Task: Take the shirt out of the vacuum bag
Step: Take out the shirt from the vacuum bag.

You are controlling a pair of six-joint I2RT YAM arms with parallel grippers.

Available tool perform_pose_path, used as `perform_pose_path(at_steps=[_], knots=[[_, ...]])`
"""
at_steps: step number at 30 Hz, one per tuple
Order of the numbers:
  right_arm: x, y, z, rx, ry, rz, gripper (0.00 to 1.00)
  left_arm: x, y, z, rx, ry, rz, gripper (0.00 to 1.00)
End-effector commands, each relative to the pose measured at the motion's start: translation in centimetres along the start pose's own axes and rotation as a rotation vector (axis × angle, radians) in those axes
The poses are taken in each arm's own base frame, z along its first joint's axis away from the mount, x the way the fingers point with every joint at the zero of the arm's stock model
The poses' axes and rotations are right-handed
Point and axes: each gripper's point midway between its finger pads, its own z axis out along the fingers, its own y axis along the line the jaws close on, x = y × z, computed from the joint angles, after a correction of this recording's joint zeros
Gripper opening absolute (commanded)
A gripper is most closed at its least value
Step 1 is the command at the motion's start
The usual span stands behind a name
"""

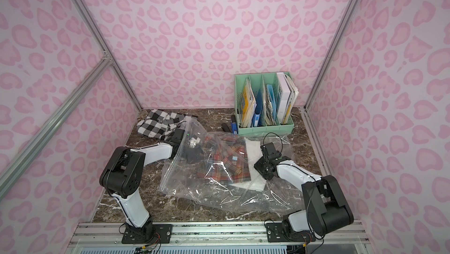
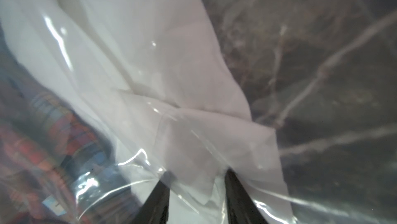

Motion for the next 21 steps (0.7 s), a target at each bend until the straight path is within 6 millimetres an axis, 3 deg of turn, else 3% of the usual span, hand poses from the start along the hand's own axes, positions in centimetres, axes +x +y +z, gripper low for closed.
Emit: perform_pose_path(at_steps=[1, 3, 7, 11, 16, 21], knots=[[-1.1, -1.2, 0.8, 0.104, -0.019, -0.059, 0.44, -0.7, -1.6, -0.9, 0.039, -0.021, 0.023, 0.05], [-1.3, -0.9, 1.0, 0.112, -0.015, -0.076, 0.44, -1.0, -1.6, -1.8, 0.04, -0.035, 0.016, 0.05], [-0.6, -2.1, 1.4, 0.124, 0.0, -0.062, 0.44, -1.8, -0.8, -4.1, 0.031, -0.077, -0.002, 0.05], [0.2, -3.4, 1.1, 0.123, 0.002, -0.038, 0.44, -3.0, 0.0, -7.8, 0.003, -0.145, -0.013, 0.05], [0.8, -4.4, 0.6, 0.123, -0.003, -0.024, 0.45, -3.9, 2.9, -12.2, -0.045, -0.236, -0.077, 0.04], [0.9, -4.5, 0.6, 0.121, -0.001, -0.023, 0.45, -3.2, 6.7, -14.4, -0.095, -0.271, -0.149, 0.05]])
